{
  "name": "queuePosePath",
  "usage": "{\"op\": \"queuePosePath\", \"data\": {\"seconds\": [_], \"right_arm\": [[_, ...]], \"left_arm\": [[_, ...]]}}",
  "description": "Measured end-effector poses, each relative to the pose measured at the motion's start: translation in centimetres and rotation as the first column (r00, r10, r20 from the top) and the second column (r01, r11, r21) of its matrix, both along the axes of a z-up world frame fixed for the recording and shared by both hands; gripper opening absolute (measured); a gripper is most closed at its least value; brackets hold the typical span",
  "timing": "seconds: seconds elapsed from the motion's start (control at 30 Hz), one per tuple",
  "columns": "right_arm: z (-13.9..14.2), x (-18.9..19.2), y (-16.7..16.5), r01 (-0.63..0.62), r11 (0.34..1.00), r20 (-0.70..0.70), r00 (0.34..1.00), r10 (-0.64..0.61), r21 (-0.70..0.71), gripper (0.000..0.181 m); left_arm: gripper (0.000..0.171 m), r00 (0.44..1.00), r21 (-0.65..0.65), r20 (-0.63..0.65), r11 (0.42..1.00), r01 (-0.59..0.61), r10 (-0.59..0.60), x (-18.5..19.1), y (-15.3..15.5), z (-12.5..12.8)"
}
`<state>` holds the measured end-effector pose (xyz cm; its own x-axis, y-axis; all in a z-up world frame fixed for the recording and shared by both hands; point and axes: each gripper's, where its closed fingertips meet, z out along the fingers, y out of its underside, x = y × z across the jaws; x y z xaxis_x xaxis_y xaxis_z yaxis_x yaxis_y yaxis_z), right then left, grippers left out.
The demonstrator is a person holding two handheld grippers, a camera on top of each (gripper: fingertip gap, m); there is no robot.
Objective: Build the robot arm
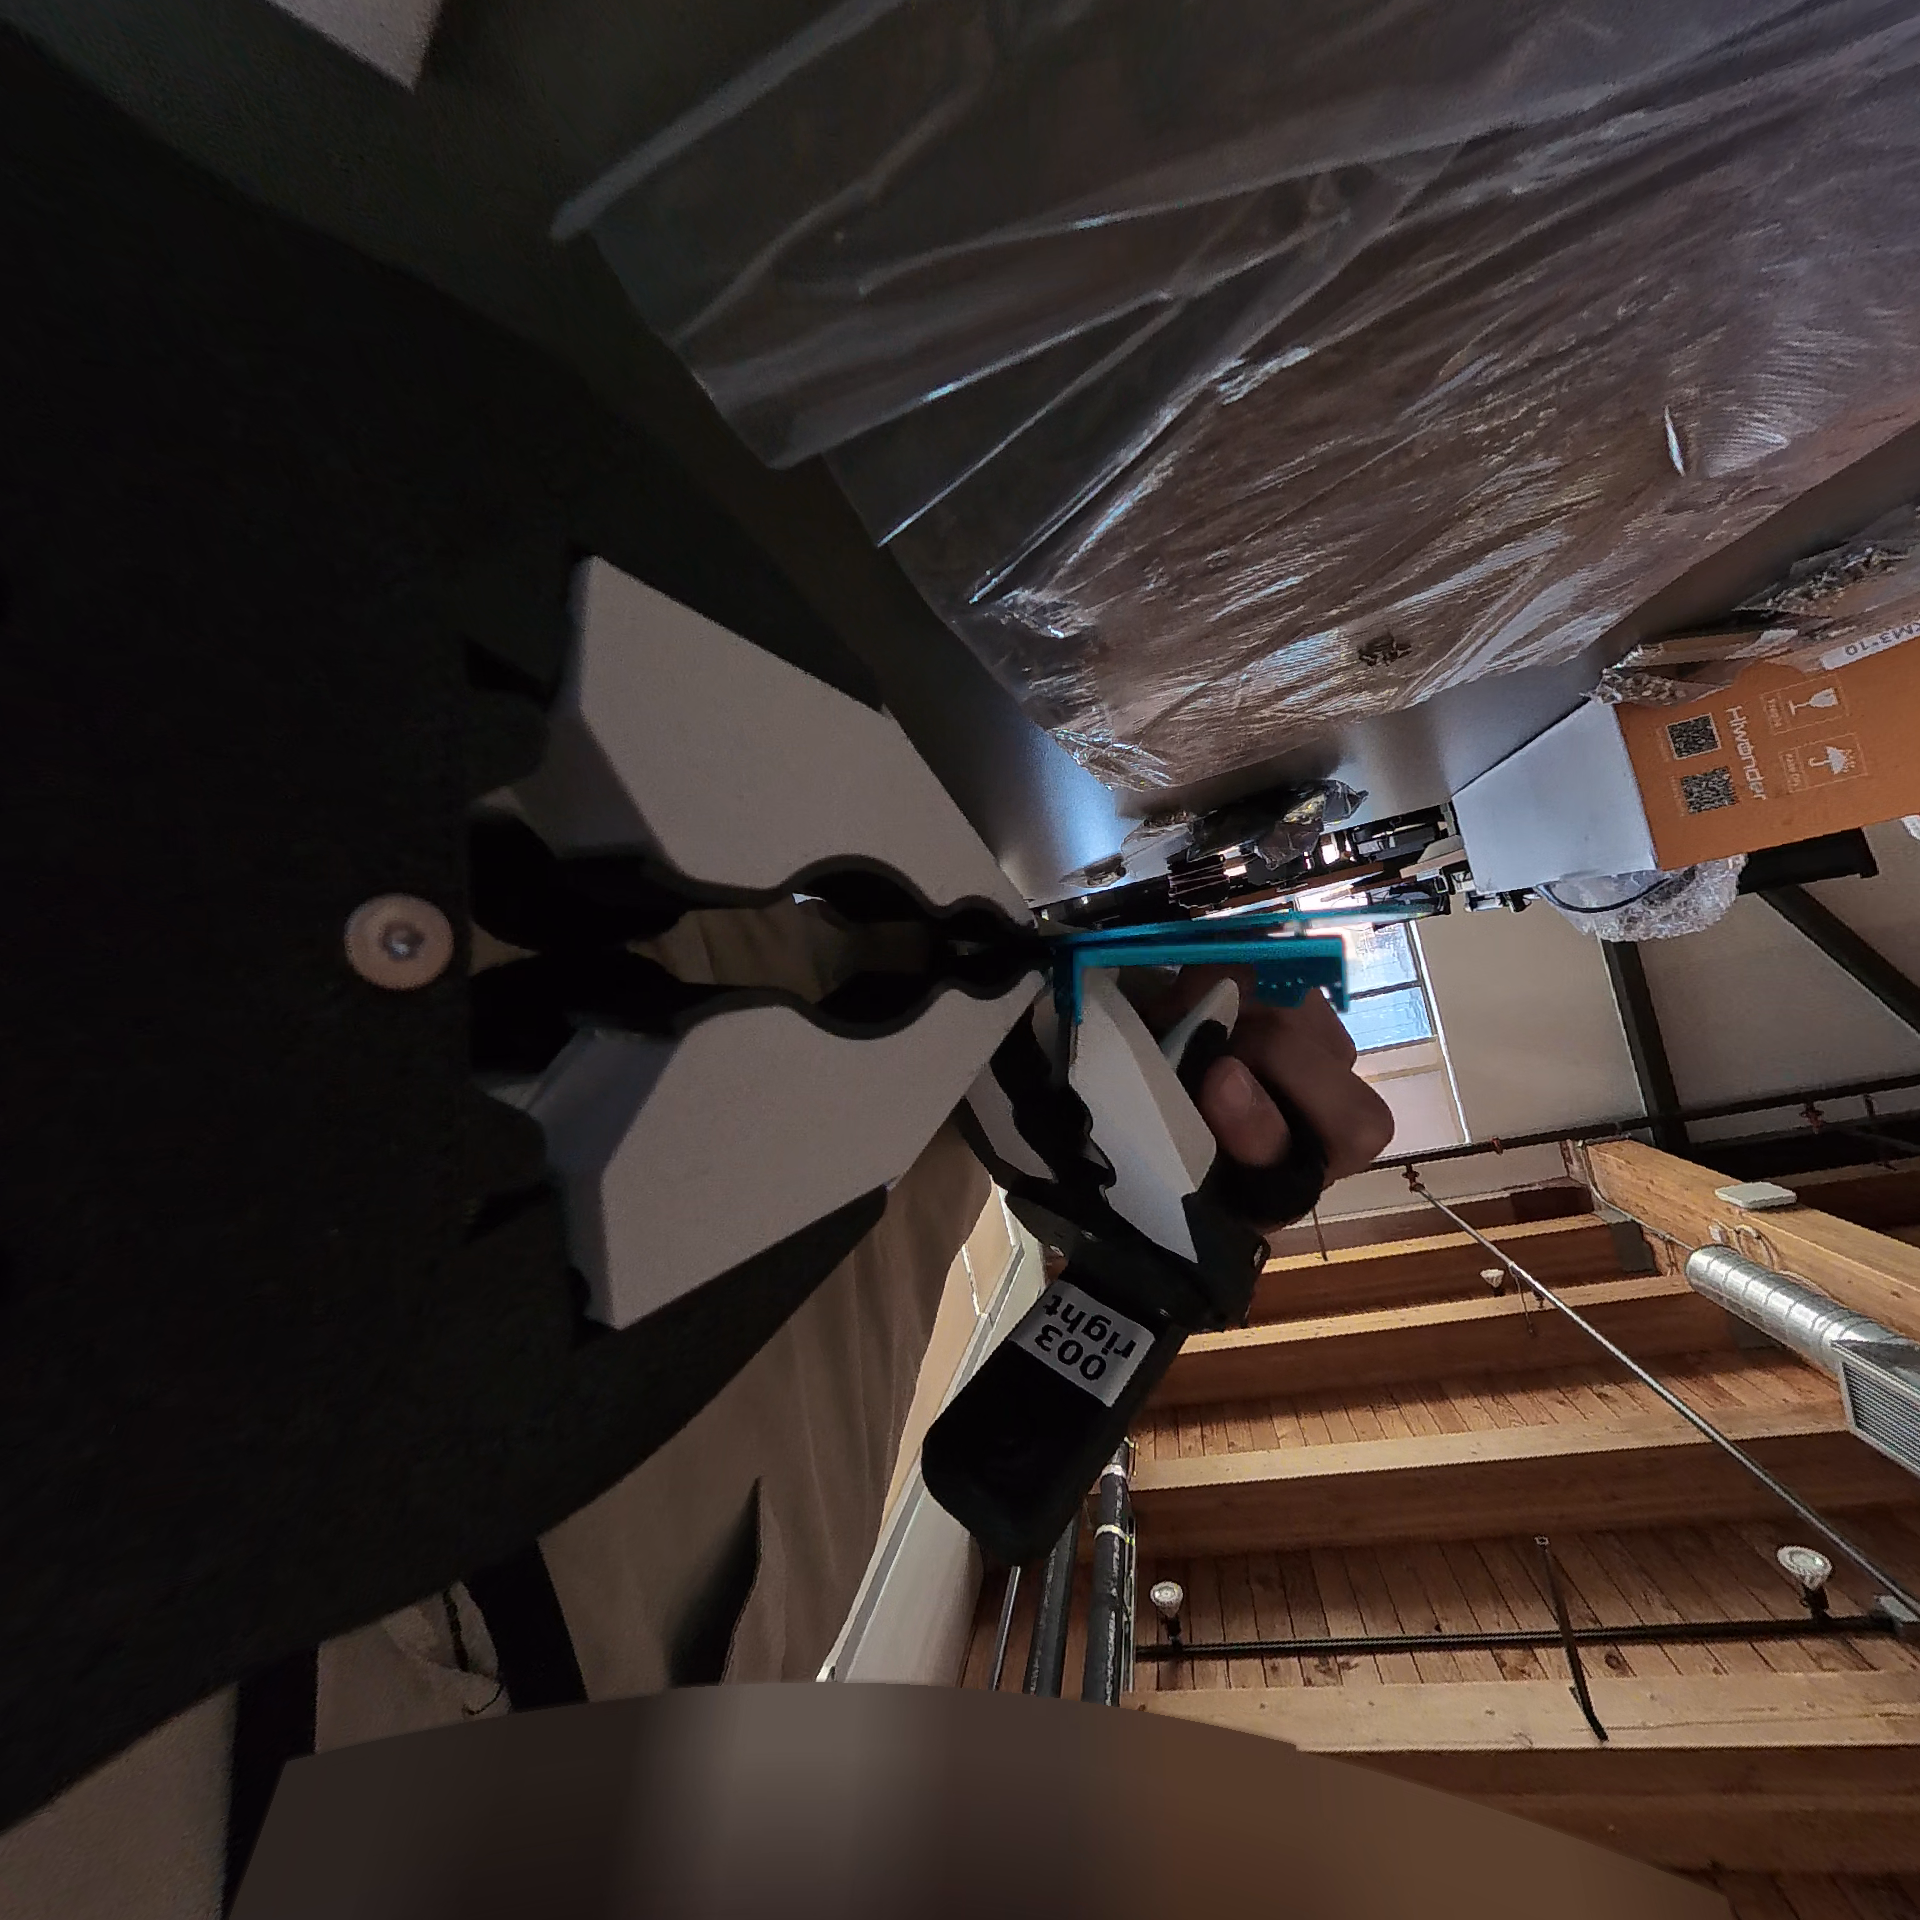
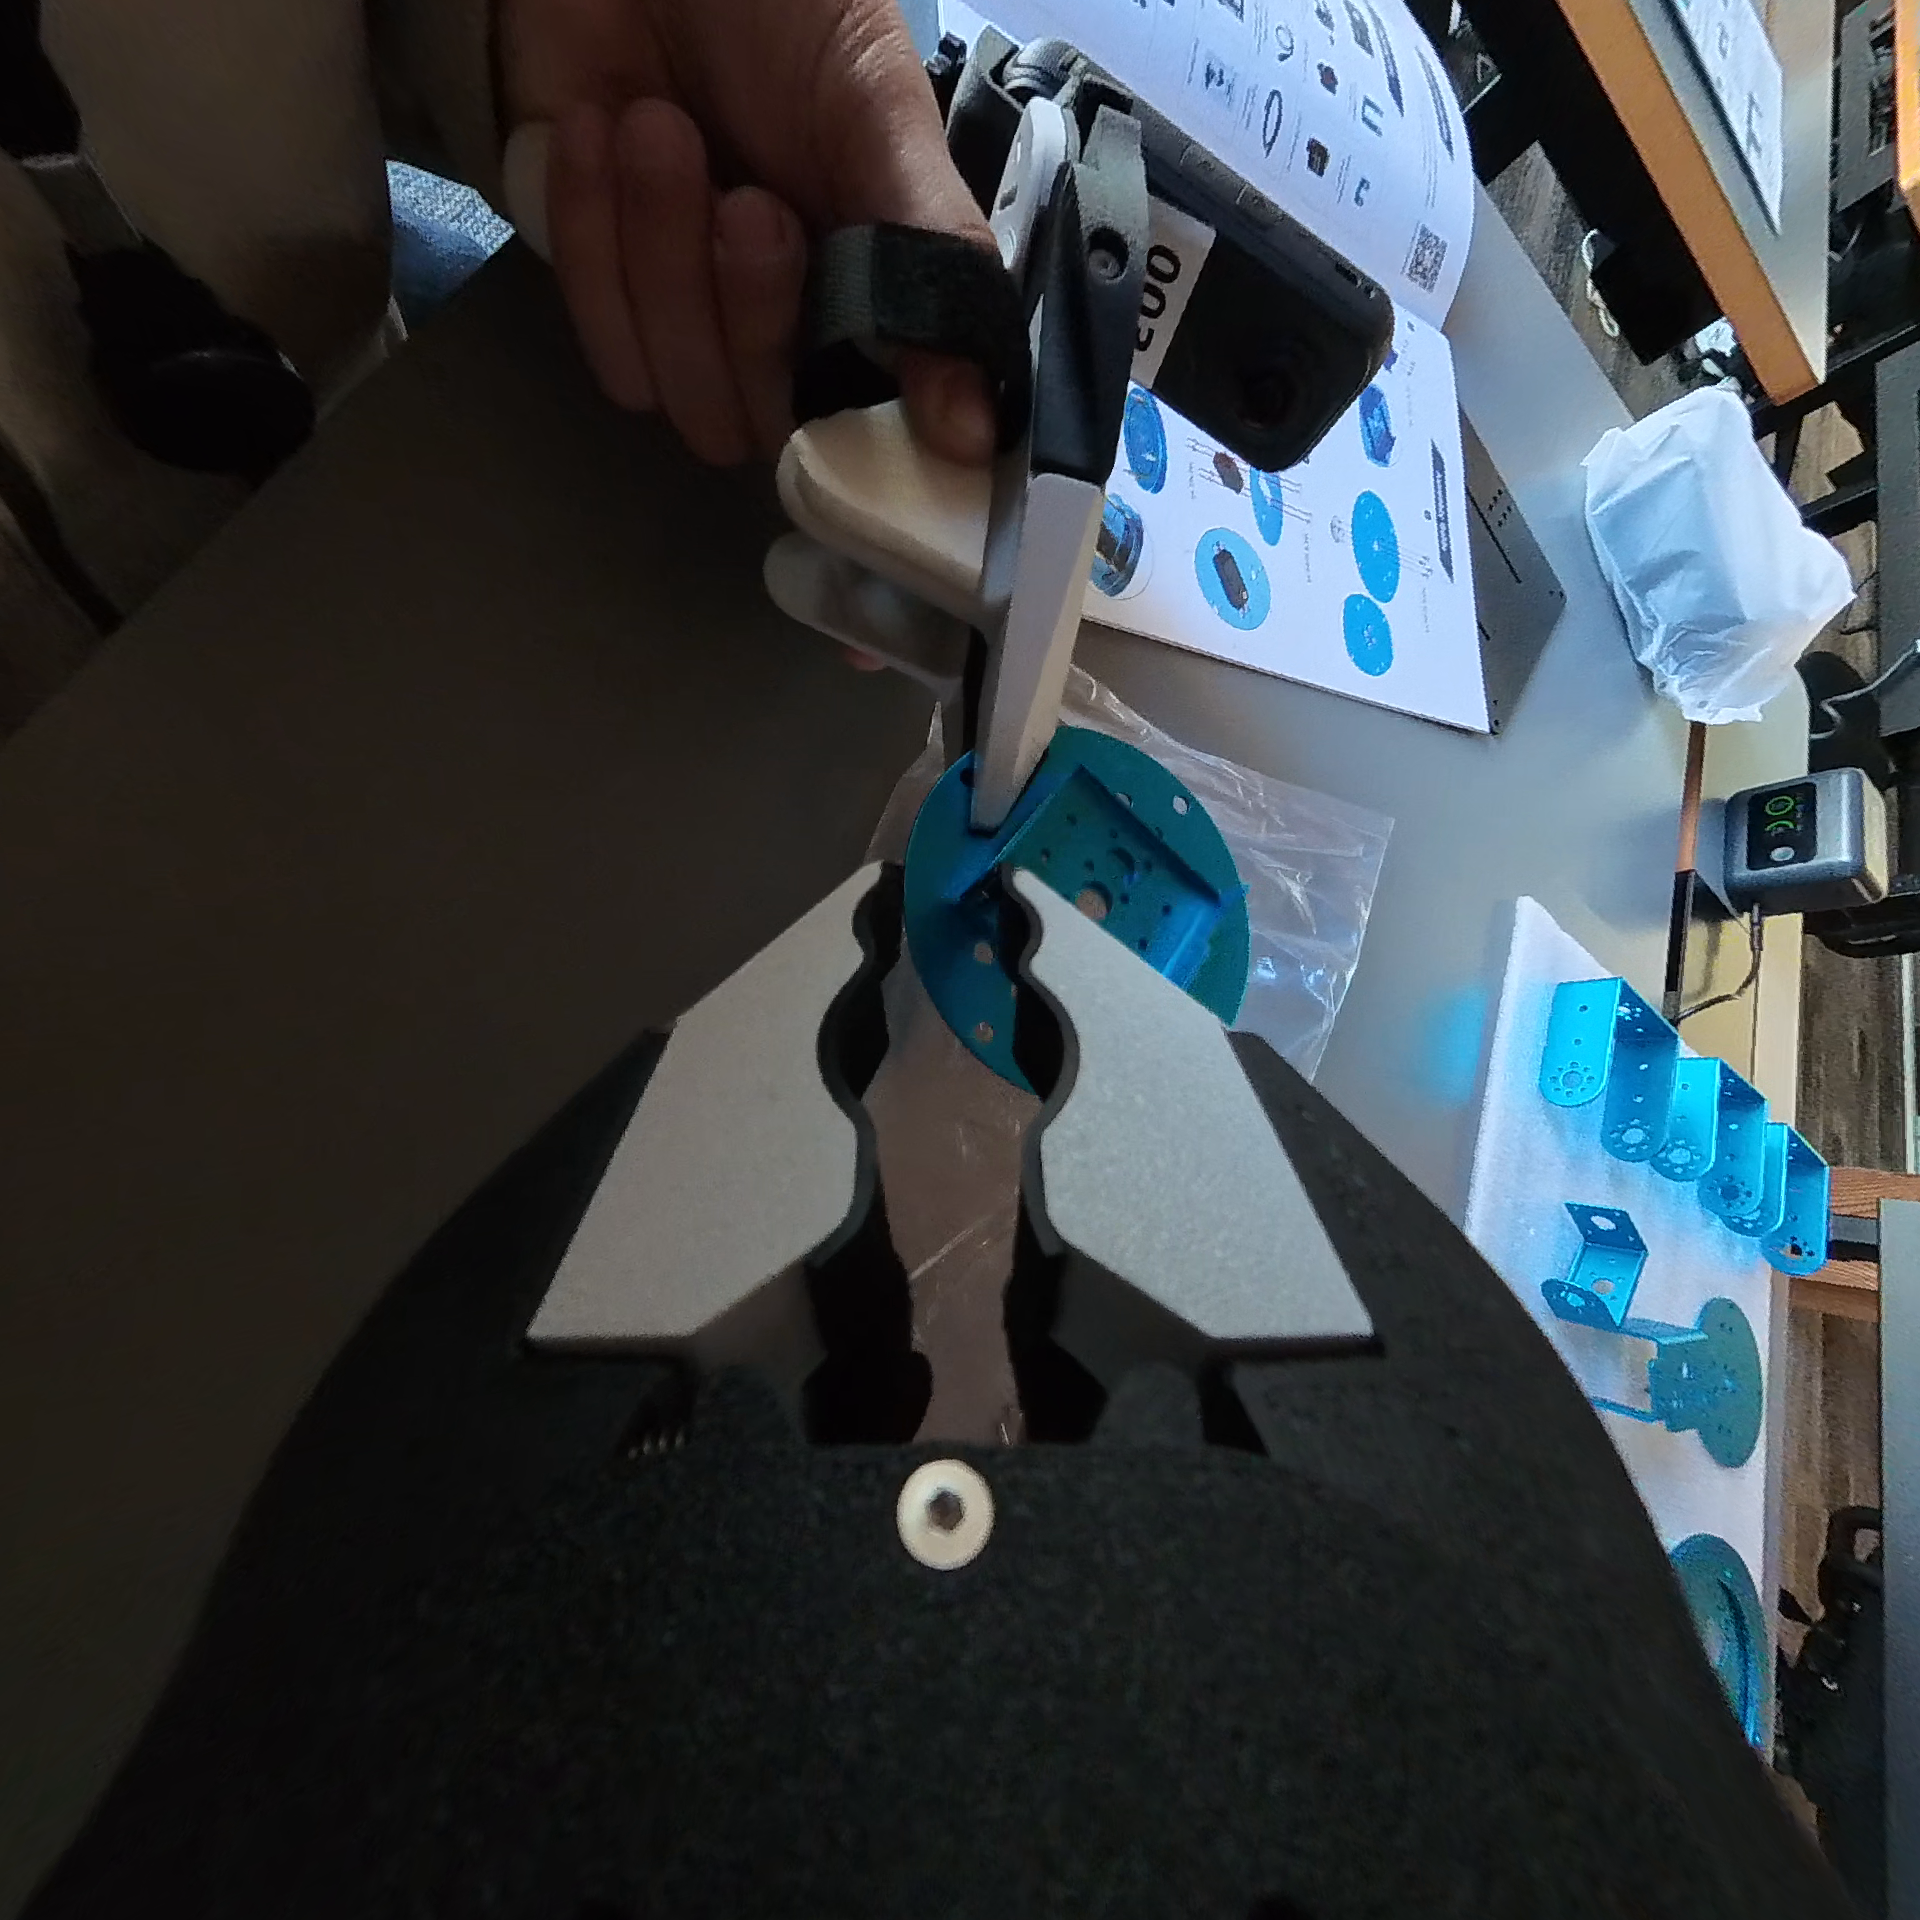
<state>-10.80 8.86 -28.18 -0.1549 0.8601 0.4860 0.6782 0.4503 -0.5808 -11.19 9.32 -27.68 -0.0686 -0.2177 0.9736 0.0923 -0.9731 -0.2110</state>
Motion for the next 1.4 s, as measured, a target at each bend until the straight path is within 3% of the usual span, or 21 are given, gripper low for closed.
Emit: {"op": "queuePosePath", "data": {"seconds": [0.6, 0.7, 0.83, 0.97, 1.03, 1.27, 1.4], "right_arm": [[1.0, 0.9, 0.5, 0.023, 0.997, -0.034, 0.999, -0.026, -0.079, 0.015], [1.3, 0.8, 0.1, 0.011, 0.985, -0.036, 0.999, -0.017, -0.170, 0.016], [3.0, 0.8, 0.4, 0.011, 0.967, -0.109, 0.993, -0.040, -0.256, 0.002], [3.8, 1.0, 0.0, 0.027, 0.907, -0.162, 0.981, -0.105, -0.421, 0.002], [2.9, 1.1, 0.2, 0.048, 0.926, -0.131, 0.986, -0.104, -0.375, 0.006], [1.8, 1.0, -1.4, -0.081, 0.980, -0.004, 0.997, 0.082, -0.184, 0.003], [1.5, 1.3, -2.4, -0.122, 0.974, 0.079, 0.987, 0.139, -0.188, 0.005]], "left_arm": [[0.000, 1.000, 0.006, -0.018, 1.000, 0.010, -0.010, 0.1, 0.0, -0.2], [0.000, 0.999, 0.027, -0.026, 0.999, 0.047, -0.046, 0.2, -0.4, 0.0], [0.000, 0.997, 0.011, -0.004, 0.997, 0.072, -0.072, 0.2, -0.6, 0.5], [0.000, 0.997, 0.008, -0.009, 0.997, 0.072, -0.071, 0.1, -0.5, 0.5], [0.000, 0.995, 0.017, -0.007, 0.995, 0.099, -0.099, 0.3, -0.9, 0.7], [0.000, 0.965, 0.036, -0.043, 0.965, 0.260, -0.258, 1.0, -2.9, 1.2], [0.000, 0.954, 0.027, -0.067, 0.956, 0.293, -0.291, 1.2, -3.1, 0.9]]}}
